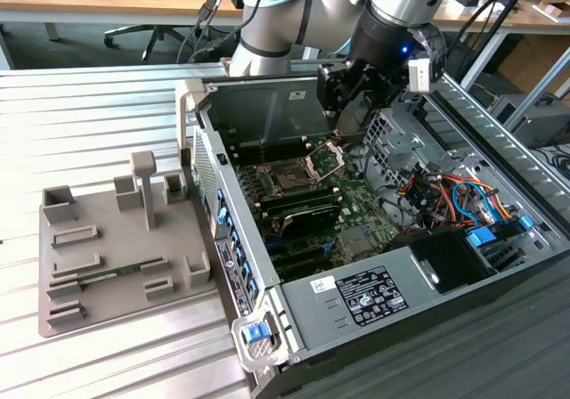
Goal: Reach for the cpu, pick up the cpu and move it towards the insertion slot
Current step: 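Pick up the cpu and move it towards the insertion slot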
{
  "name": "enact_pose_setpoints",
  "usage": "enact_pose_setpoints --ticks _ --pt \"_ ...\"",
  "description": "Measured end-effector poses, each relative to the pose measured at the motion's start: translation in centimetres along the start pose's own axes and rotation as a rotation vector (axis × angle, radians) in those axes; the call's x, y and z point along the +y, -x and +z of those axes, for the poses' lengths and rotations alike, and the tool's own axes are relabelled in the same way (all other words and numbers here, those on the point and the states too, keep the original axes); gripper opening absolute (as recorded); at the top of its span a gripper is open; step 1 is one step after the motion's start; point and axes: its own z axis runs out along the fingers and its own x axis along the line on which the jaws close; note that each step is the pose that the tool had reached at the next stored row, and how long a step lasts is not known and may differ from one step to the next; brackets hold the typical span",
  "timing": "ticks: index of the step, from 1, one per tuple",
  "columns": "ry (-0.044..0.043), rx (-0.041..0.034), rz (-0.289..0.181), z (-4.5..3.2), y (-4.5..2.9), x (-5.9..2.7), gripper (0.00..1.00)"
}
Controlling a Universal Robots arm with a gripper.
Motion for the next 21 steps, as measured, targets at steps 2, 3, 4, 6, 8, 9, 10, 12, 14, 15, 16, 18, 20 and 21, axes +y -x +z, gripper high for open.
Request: enact_pose_setpoints --ticks 2,3,4,6,8,9,10,12,14,15,16,18,20,21 --pt "-0.0001 0.0 0.0 0.06 0.0 0.12 0.55" --pt "-0.0001 0.0 0.0 0.07 0.0 0.17 0.55" --pt "0.0 0.0001 0.0 0.09 0.0 0.21 0.55" --pt "0.0 0.0001 0.0 0.13 0.0 0.3 0.55" --pt "0.0 0.0 0.0 0.15 0.0 0.37 0.55" --pt "0.0 0.0 0.0 0.17 0.0 0.43 0.55" --pt "0.0 0.0 0.0 0.19 0.0 0.47 0.55" --pt "0.0 0.0001 0.0 0.23 0.0 0.54 0.55" --pt "-0.0001 0.0001 0.0 0.31 0.0 0.67 0.55" --pt "0.0 0.0 0.0 0.35 0.0 0.73 0.55" --pt "0.0 0.0001 0.0 0.38 0.0 0.76 0.55" --pt "0.0 0.0 0.0 0.45 0.0 0.84 0.55" --pt "0.0 0.0 0.0 0.52 0.0 0.93 0.55" --pt "0.0 0.0001 0.0 0.54 0.0 0.95 0.55"
